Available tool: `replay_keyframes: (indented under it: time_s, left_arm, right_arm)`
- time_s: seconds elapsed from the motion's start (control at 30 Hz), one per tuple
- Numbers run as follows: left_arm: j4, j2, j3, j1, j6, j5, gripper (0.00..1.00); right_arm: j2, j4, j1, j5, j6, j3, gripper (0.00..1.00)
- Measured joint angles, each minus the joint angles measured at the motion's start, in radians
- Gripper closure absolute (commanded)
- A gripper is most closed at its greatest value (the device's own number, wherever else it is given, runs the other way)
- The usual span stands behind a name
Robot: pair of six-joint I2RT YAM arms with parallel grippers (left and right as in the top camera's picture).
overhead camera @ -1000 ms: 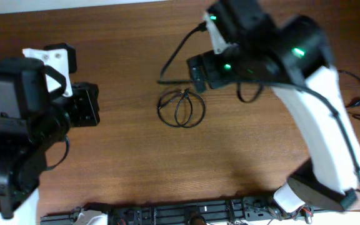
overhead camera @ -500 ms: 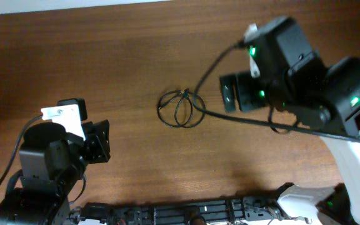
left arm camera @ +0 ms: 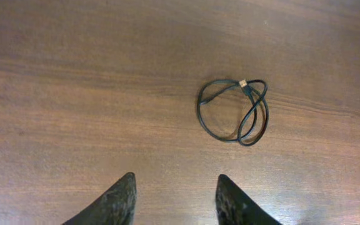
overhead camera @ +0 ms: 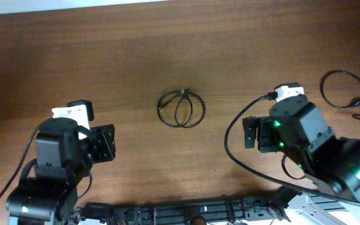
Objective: Untangle cables
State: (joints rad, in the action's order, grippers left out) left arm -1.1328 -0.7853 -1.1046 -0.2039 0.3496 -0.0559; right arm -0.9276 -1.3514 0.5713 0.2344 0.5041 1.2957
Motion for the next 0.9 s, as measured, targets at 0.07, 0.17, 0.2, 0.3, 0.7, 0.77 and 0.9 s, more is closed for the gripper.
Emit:
replay_keyframes:
  time_s: [0.07,0.17,0.2,0.3,0.7,0.77,0.9]
  left_arm:
    - [0.002,0.000,0.003,0.000,0.005,0.001,0.57]
    - [0.005,0.000,0.003,0.000,0.022,0.040,0.44]
    - [0.006,0.000,0.003,0.000,0.043,0.067,0.32]
    - [0.020,-0.007,0.003,0.000,0.080,0.121,0.03]
    - [0.034,-0.028,0.003,0.000,0.101,0.117,0.01]
    - [0.036,-0.029,0.003,0.000,0.101,0.112,0.01]
    - [0.037,-0.031,0.003,0.000,0.101,0.111,0.01]
  right_arm:
    - [-0.018,0.011,0.000,-0.005,0.001,-0.011,0.01]
    - [-0.055,0.051,0.000,-0.029,0.002,-0.013,0.00]
    - [-0.070,0.072,0.000,-0.039,0.002,-0.013,0.02]
    - [-0.121,0.112,0.000,-0.053,-0.003,-0.013,0.03]
    - [-0.256,0.215,0.000,-0.064,-0.014,-0.013,0.01]
    - [-0.267,0.244,0.000,-0.064,-0.010,-0.013,0.01]
    - [-0.294,0.298,0.000,-0.064,0.018,-0.013,0.01]
